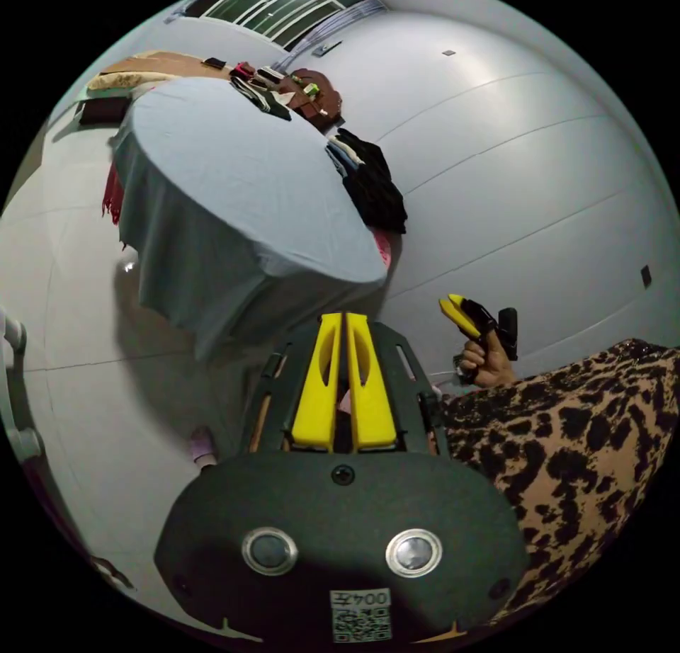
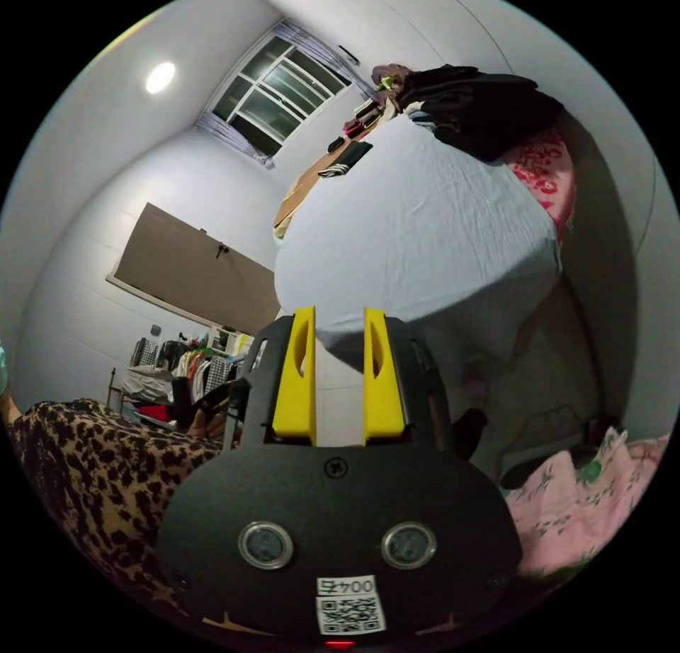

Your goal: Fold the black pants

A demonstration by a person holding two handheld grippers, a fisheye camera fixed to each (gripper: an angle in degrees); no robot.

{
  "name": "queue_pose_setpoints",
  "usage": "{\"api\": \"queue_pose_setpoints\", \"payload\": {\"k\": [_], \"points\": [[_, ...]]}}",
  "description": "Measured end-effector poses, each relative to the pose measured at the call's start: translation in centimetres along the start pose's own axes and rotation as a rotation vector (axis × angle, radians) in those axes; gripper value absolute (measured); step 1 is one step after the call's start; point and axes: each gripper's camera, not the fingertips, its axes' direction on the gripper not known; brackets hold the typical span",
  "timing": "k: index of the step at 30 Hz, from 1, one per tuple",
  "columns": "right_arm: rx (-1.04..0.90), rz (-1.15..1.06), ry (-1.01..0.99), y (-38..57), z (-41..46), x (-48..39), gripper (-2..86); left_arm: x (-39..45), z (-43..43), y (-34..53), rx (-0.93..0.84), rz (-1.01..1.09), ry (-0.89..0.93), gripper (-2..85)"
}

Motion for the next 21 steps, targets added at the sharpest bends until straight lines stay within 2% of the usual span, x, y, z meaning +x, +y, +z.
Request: {"api": "queue_pose_setpoints", "payload": {"k": [7,11,15,21], "points": [[0.031,-0.202,0.132,-24.8,4.1,-0.6,15.7,1.8,0.0,-5.9,0.127,-0.154,-0.033,2.4],[0.122,-0.44,0.334,-41.5,6.0,-3.0,17.2,4.7,-0.1,-9.8,0.14,-0.119,-0.119,1.8],[0.103,-0.543,0.501,-56.7,9.6,-3.8,18.1,6.0,-1.3,-12.0,0.161,-0.166,-0.188,1.4],[-0.01,-0.632,0.735,-73.6,16.4,-4.9,19.3,7.0,-3.7,-14.3,0.183,-0.278,-0.274,1.4]]}}
